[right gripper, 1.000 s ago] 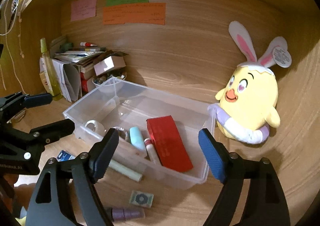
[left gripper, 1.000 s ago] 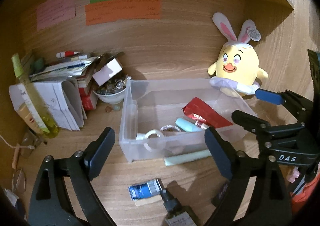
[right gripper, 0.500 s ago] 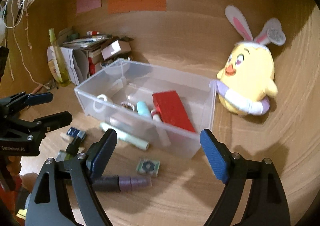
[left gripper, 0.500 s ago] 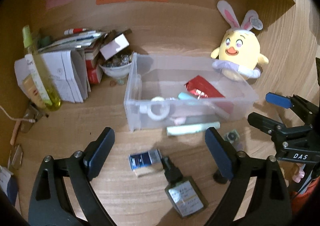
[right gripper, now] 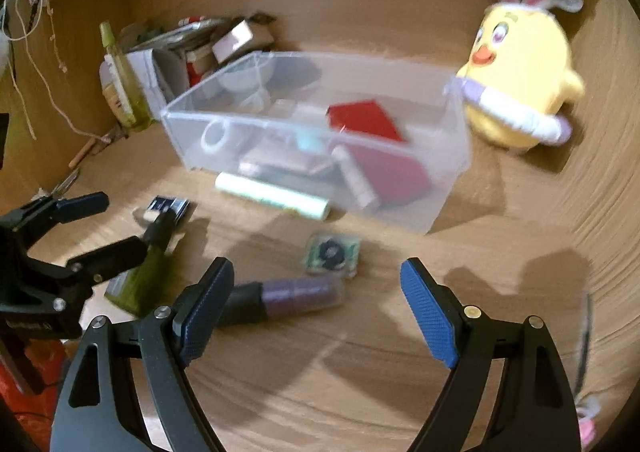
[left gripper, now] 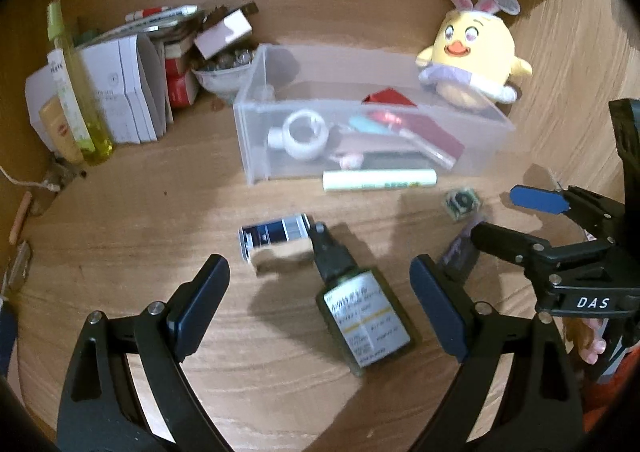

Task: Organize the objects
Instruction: 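Withdraw both grippers from the bin toward the spray and pump bottles, then grasp the purple spray bottle with the right gripper while the left grasps the green pump bottle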

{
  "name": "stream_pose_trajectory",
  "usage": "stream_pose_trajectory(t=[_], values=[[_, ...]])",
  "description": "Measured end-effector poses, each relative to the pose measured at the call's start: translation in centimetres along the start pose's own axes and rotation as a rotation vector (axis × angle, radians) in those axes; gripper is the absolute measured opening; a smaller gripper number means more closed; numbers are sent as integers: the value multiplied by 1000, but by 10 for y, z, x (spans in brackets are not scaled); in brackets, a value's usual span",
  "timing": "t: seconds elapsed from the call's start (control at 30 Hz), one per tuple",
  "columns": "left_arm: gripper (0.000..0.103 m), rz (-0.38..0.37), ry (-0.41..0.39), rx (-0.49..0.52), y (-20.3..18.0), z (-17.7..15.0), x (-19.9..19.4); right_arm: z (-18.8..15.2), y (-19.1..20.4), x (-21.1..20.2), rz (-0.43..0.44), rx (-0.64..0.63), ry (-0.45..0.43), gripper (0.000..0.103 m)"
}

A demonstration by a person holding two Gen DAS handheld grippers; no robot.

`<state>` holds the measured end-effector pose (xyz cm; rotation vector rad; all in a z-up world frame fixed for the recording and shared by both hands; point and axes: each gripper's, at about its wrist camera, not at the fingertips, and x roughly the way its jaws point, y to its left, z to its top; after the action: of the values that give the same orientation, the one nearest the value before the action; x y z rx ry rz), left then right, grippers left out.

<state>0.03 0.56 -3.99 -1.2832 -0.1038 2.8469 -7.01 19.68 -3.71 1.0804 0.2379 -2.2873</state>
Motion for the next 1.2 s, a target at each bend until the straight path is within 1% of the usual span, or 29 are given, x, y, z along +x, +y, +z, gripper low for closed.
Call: stream_pose_trajectory(t=[0.03,0.17,0.33,0.6,0.7,0.73,0.8,0.9,0.97,1.0,1.1,1.17,1.2], values=[[92,-3,8,-3,0,-2,2,-2,1,3,19,11,14,83],[92,-2,24,-12,2,-7,9,-5,5,17,35,52,52,83],[92,-10,20,-15,6,-12,10,-4,4,25,49,100,63,83],[92,-4,-6,1,9,-17,4,-10,-2,17,68,104,73,83],[90,-4,-18,7,8,-17,2,-14,-6,10,39,94,83,83],[88,-6,-20,11,7,-17,2,-15,-8,7,18,94,82,83],[87,-14,-23,16,6,-16,2,-16,-11,4,9,109,78,83],[79,-22,-17,15,5,-14,6,-13,-14,8,51,163,80,83],[73,-35,-11,8,4,-13,8,-12,-11,17,77,181,100,83],[72,-40,-10,5,4,-13,9,-12,-9,20,89,188,101,84],[62,-44,-4,6,4,-15,11,-11,1,22,68,148,97,83],[53,-49,8,10,3,-17,13,-13,7,24,51,120,92,83],[51,-51,13,9,4,-18,13,-13,11,24,38,100,93,82]])
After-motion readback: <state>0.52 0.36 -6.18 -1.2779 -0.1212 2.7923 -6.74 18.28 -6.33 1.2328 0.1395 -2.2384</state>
